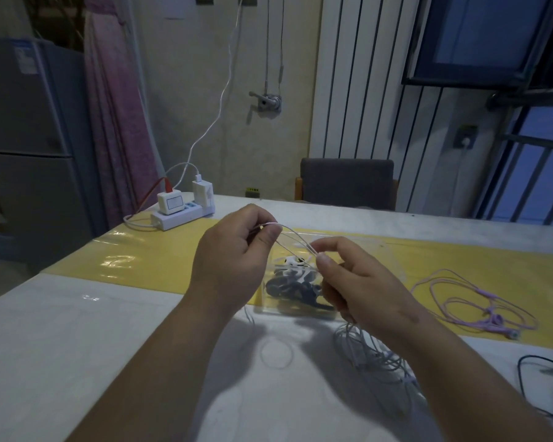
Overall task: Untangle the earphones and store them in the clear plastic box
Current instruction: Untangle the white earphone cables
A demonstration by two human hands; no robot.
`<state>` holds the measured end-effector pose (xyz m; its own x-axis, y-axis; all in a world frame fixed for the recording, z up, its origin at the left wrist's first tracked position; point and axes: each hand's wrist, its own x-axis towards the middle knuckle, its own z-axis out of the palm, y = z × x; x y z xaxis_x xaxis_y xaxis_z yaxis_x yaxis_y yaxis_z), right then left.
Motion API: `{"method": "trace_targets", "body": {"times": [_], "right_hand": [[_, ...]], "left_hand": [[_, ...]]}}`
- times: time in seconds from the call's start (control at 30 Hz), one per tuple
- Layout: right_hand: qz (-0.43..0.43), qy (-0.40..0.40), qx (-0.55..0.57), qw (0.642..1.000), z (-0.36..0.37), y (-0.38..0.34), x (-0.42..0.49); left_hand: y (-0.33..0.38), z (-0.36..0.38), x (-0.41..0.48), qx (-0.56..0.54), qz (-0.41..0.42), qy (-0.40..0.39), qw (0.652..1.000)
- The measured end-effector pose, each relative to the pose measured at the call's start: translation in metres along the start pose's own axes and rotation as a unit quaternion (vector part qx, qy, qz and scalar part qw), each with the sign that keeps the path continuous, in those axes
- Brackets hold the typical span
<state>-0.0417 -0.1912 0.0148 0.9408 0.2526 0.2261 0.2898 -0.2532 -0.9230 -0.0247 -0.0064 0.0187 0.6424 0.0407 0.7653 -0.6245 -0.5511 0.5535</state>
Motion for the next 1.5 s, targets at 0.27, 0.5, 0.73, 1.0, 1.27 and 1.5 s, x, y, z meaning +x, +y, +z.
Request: {"method": "trace_targets", "body": {"times": [0.27, 0.5, 0.73, 1.0, 1.27, 1.5], "right_hand": [[0.005, 0.139, 0.156, 0.978, -0.011, -0.008, 0.002], [0.035, 0.195, 0.310, 0.930, -0.031, -0.005, 0.008], [0.017, 0.152, 0.167, 0.974, -0.007, -0.001, 0.005], [0.001, 0.240, 0.128, 0.962, -0.015, 0.005, 0.007], [-0.001, 0.210, 0.045, 0.977, -0.004, 0.014, 0.011], [0.026, 0.161, 0.071, 0.984, 0.003, 0.013, 0.010]], "left_hand": [[-0.007, 0.001, -0.002, 0.042, -0.062, -0.111, 0.991], [0.001, 0.000, 0.001, -0.072, -0.153, -0.180, 0.969], [0.003, -0.004, 0.000, -0.157, -0.129, -0.232, 0.951], [0.008, -0.009, 0.001, -0.311, -0.171, -0.198, 0.914], [0.010, -0.004, 0.002, -0.349, -0.213, -0.159, 0.899], [0.008, -0.005, 0.002, -0.284, -0.188, -0.173, 0.924]]}}
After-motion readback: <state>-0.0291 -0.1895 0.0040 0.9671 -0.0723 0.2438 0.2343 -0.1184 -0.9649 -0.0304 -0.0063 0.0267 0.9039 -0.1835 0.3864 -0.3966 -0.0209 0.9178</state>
